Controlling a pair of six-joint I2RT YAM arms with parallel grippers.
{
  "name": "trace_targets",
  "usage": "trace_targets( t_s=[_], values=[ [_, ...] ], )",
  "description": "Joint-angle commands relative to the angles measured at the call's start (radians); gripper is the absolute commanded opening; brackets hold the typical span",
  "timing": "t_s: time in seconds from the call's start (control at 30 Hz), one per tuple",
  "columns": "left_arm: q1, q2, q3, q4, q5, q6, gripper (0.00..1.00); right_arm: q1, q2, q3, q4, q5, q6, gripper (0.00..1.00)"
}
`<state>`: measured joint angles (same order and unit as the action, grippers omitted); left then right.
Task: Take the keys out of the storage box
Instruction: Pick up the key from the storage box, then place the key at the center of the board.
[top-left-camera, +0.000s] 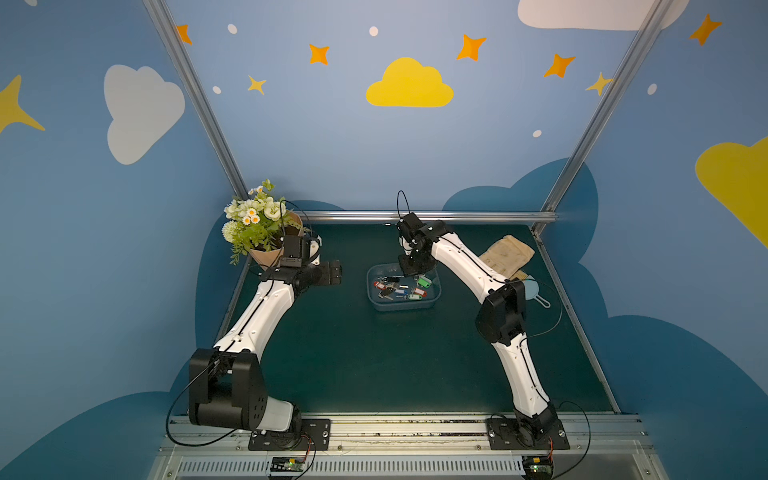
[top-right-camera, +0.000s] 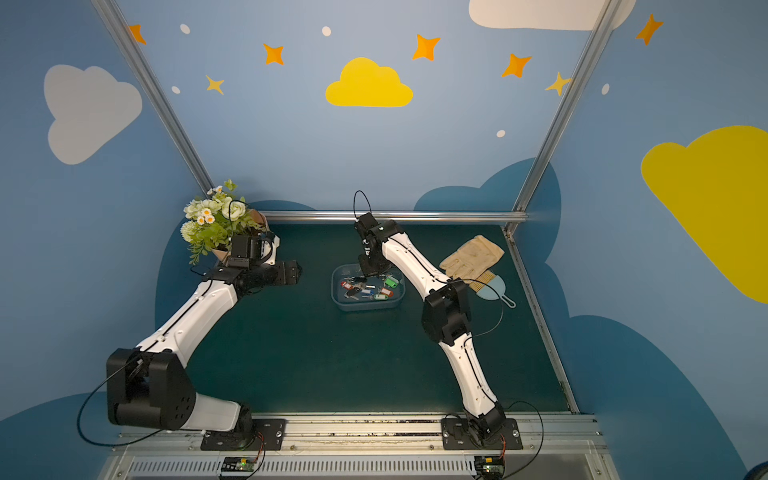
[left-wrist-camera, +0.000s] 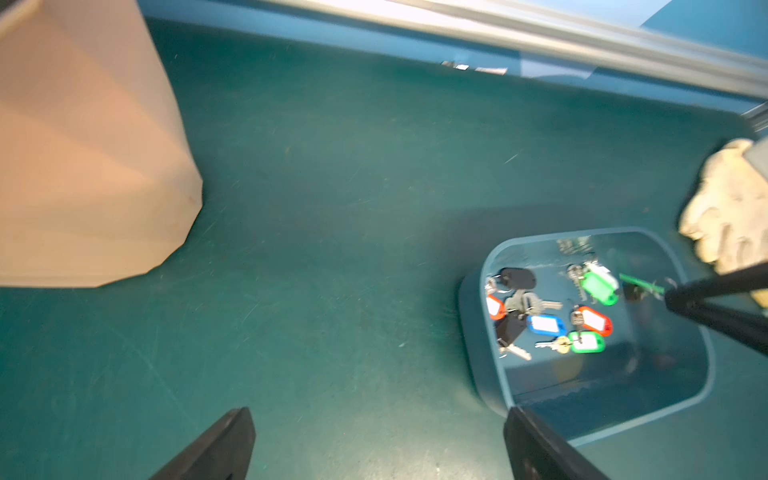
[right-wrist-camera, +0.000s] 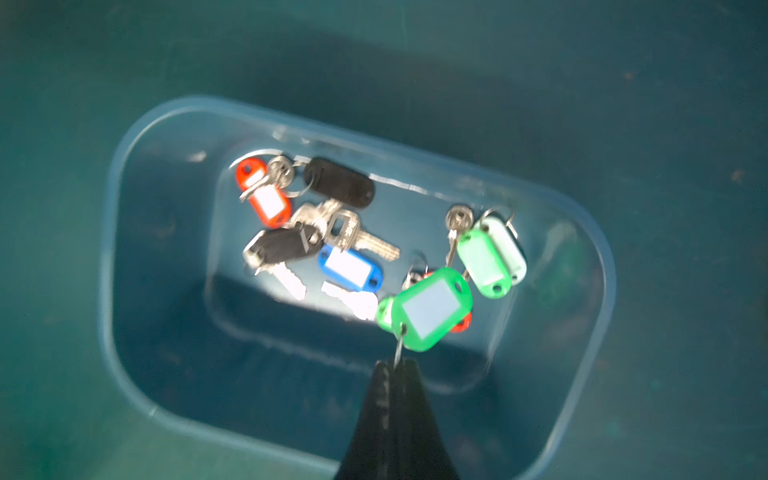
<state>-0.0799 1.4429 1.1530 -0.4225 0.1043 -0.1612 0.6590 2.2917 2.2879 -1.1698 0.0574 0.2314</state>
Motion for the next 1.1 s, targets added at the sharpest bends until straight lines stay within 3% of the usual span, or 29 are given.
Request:
trace_targets(
  t_s=[0.0,0.4,0.57,0.8,1.07],
  values=[
    [-0.013,0.014,0.069,0.011,0.093,-0.008,1.0,0.0,-0.175,-0.121,-0.006,-0.048,-0.034,0.0],
    [-0.208,0.18,0.261,-0.018,0.167,-0.028,1.0,-0.048,-0.739,-0.819,0.154,-0.012,0.019,0.0],
    [-0.278,0.255,0.314,-0.026,0.181,-0.053,1.0,-0.03,-0.89,-1.039,0.247,-0.109,0.006,0.0],
    [-0.334,0.314,0.361,-0.079,0.148,-0.051,1.0,0.003,-0.902,-1.227,0.405,-0.243,0.016,0.0],
    [-0.357,0.353,0.362,-0.095,0.14,-0.074,1.0,0.045,-0.712,-1.159,0.496,-0.289,-0.034,0.0]
  ],
)
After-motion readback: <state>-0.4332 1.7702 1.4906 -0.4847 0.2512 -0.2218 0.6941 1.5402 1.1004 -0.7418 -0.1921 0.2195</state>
